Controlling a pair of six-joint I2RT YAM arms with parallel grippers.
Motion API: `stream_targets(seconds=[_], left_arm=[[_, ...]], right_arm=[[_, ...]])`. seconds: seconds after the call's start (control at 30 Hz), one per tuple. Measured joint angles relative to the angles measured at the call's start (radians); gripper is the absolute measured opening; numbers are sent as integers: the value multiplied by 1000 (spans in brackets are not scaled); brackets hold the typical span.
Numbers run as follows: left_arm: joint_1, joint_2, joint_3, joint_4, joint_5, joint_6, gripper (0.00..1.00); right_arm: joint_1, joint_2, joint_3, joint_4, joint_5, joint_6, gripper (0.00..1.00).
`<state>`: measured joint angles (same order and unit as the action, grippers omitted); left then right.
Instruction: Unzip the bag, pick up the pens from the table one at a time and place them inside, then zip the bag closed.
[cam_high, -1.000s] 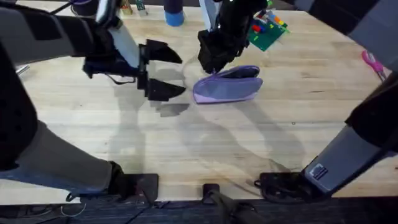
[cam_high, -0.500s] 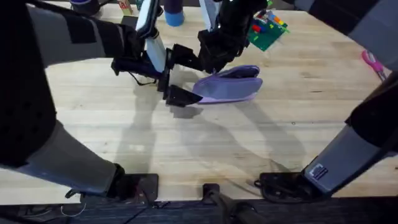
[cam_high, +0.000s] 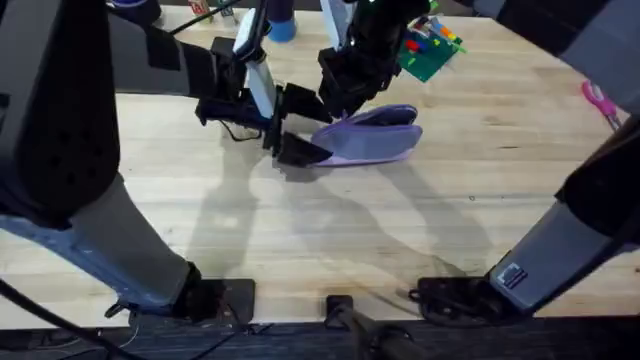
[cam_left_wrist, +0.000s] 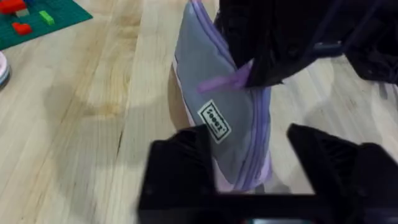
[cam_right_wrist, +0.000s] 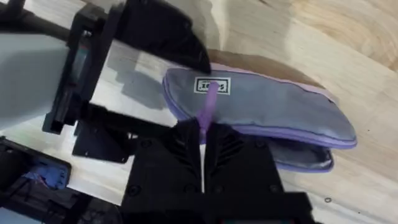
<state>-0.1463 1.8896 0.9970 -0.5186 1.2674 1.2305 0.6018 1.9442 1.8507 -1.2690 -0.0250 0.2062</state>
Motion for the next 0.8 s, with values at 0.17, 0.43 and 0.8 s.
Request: stream_targets(seconds=[0.17,0.43,0.8], left_arm=[[0,2,0,58,55,-5,388],[0,2,0,74,73,-5,46],[-1,2,0,80,84,-5,45]], right_arm=[[0,0,0,0,0,0,32],[0,0,0,1,16,-24,32],[-72,0,0,-25,30,-68,33]])
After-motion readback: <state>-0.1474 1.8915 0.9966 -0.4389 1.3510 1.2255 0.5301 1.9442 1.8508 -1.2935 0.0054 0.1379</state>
